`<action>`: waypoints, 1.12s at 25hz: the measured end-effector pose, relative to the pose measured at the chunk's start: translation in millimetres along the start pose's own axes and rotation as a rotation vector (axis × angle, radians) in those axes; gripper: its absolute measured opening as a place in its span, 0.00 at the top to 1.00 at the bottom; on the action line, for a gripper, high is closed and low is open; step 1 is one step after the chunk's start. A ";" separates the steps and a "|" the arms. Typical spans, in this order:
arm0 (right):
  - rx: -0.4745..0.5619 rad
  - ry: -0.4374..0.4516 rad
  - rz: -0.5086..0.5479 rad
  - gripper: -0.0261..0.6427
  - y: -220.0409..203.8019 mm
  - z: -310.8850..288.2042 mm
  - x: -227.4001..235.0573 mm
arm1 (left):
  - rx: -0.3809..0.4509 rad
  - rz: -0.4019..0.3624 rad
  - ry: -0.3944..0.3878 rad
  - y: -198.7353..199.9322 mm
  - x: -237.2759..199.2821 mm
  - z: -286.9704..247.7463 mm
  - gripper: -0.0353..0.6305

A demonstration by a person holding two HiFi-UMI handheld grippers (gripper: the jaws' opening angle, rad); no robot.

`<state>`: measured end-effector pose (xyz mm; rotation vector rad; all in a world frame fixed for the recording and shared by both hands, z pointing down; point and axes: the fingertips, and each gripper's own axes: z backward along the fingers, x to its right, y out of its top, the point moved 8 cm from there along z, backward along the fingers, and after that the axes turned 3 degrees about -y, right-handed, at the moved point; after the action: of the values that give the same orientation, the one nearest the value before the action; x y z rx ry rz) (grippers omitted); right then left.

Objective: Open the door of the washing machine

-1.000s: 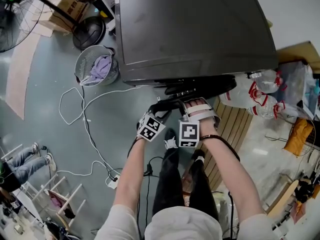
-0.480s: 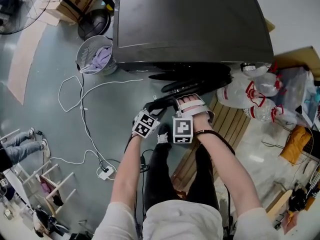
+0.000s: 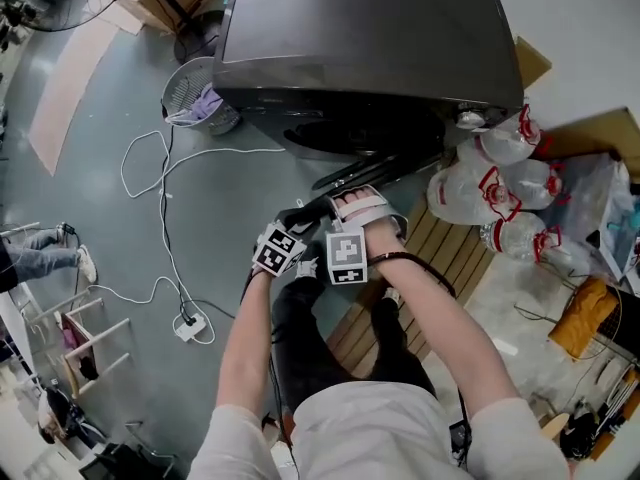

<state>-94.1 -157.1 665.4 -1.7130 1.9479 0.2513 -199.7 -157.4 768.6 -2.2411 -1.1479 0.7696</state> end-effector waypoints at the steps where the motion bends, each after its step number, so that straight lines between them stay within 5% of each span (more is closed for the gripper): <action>1: 0.006 0.009 0.011 0.73 -1.6 4.8 -7.4 | -0.006 0.003 0.000 -3.2 10.0 -0.7 0.68; 8: 0.024 0.040 0.072 0.72 -7.1 30.7 -43.2 | -0.060 0.004 -0.013 -16.5 59.8 -1.4 0.68; 28: -0.004 0.100 0.210 0.71 -47.9 88.2 -126.8 | -0.053 0.048 -0.052 -29.2 185.9 -29.1 0.67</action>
<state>-17.6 -14.6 663.9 -1.5506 2.2044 0.2498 -106.1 8.3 761.3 -2.3120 -1.1555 0.8305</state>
